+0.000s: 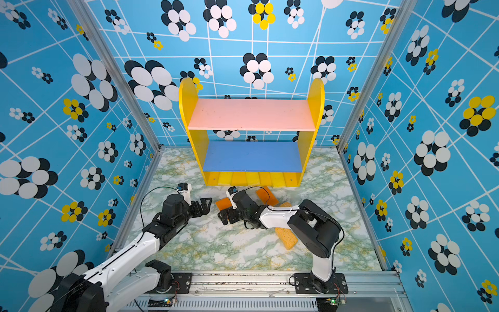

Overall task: Arrange cleaning sponges on a shelf
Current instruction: Pick up the cleaning sponge at the center of the table.

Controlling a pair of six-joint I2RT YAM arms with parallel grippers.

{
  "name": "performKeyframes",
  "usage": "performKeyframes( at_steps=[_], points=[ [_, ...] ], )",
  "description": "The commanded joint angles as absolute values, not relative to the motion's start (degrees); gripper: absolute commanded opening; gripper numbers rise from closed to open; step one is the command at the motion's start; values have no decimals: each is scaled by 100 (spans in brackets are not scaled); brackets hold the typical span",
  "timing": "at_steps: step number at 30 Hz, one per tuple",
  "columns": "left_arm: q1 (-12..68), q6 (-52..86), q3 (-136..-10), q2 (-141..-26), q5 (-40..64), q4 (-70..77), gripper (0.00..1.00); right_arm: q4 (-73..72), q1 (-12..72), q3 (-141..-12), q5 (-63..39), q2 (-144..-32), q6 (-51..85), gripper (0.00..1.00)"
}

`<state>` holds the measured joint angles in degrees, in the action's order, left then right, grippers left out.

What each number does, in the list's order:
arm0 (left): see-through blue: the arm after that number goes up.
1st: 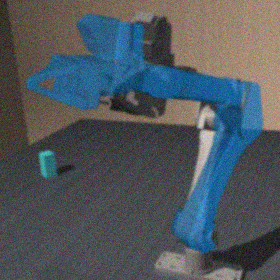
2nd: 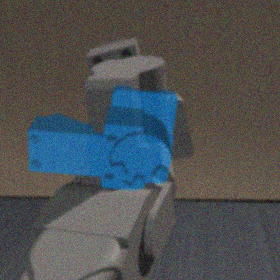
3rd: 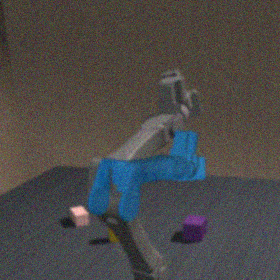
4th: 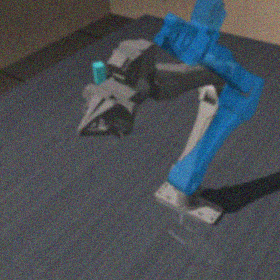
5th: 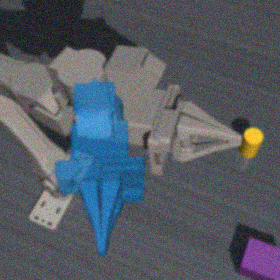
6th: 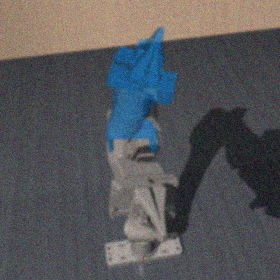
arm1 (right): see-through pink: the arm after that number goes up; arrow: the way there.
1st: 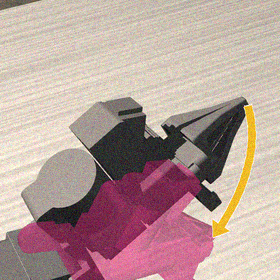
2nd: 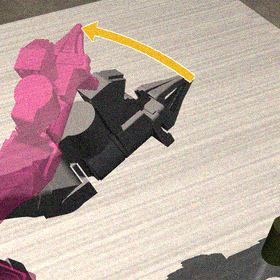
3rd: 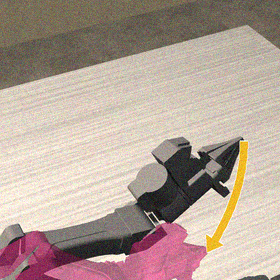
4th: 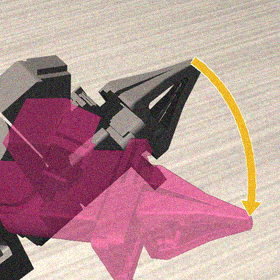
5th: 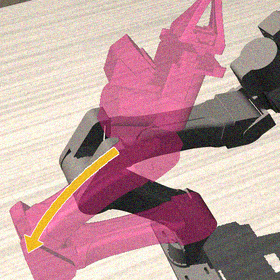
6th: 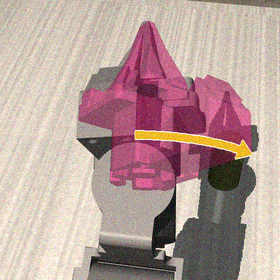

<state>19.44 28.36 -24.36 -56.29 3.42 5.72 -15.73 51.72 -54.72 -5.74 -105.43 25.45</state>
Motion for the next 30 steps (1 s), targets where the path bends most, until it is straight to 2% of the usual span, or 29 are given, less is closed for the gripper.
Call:
performKeyframes(
  at_steps=[1,14,24,30],
  points=[
    [1881,2812,-2344,-5633,460,561,99,-1084,5212,-5380,-229,-10340,2531,99],
    [1879,2856,-2364,-5741,592,703,99,-756,5216,-5253,-165,-10136,2450,99],
    [1850,2821,-2335,-5669,596,677,99,-447,5601,-5605,673,-10563,2367,99],
    [1841,2808,-2360,-5663,607,664,99,-539,5671,-5657,848,-10702,2329,99]
  ],
)
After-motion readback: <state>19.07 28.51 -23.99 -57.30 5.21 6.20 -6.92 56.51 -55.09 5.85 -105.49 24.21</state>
